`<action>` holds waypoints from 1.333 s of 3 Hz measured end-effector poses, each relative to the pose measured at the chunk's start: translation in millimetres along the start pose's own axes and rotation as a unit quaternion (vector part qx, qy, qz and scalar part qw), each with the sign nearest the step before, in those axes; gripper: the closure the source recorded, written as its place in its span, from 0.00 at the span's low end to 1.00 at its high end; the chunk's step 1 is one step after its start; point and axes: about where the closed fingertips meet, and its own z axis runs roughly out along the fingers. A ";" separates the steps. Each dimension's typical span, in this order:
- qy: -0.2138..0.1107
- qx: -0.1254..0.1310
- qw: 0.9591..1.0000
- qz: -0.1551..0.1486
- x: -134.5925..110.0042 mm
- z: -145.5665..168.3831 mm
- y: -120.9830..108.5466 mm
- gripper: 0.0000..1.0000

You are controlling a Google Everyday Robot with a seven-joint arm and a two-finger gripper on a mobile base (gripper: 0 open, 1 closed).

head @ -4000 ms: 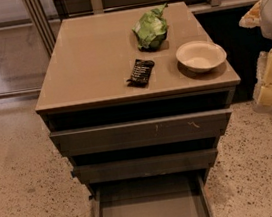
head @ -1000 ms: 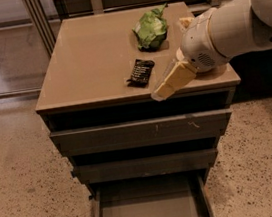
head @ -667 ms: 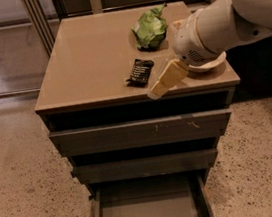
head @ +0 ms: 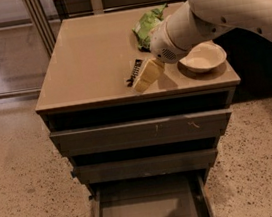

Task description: Place rxbar chocolate into bottom drawer

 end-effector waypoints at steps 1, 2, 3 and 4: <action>0.010 0.000 1.000 0.014 11.6 5.1 2.2 0.00; 0.007 -0.004 1.000 0.025 19.6 28.0 -9.9 0.00; 0.007 -0.004 1.000 0.025 19.6 28.1 -9.8 0.00; -0.003 -0.013 0.999 0.034 22.4 35.0 -4.1 0.00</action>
Offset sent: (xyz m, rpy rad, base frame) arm 0.0177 -0.0153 -0.0402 -0.0150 0.0481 -0.0838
